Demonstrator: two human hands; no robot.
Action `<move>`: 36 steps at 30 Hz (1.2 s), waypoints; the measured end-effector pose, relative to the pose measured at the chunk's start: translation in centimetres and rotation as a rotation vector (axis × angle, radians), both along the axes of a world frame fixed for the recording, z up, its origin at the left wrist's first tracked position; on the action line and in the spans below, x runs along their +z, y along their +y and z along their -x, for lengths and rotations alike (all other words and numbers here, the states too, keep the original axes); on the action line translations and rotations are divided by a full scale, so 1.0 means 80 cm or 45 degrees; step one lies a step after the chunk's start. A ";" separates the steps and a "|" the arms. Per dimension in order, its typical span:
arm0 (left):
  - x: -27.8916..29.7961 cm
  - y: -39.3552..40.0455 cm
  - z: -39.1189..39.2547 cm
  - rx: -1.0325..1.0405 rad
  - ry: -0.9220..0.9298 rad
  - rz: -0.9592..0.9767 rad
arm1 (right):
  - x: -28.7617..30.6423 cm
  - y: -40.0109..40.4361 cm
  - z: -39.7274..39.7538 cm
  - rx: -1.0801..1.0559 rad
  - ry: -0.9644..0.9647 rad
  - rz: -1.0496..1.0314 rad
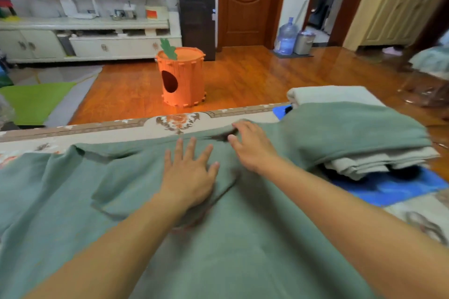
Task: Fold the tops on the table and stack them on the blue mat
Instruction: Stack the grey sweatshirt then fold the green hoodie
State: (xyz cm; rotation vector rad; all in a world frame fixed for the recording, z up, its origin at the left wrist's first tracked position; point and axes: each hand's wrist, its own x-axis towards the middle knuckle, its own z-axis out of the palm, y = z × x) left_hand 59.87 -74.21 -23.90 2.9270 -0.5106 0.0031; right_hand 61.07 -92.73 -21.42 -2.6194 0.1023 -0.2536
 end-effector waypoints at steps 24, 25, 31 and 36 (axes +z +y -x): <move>-0.067 -0.038 0.016 -0.071 0.039 -0.132 | -0.029 -0.502 0.040 -1.439 -0.450 -1.696; -0.066 -0.037 0.016 -0.071 0.049 -0.127 | -0.020 -0.490 0.047 -1.366 -0.445 -1.760; -0.059 -0.032 0.015 -0.070 0.105 -0.079 | 0.083 -0.366 0.097 -1.011 -0.583 -2.148; -0.017 -0.014 0.013 0.002 0.408 0.725 | 0.164 -0.256 0.088 -0.449 -0.573 -1.876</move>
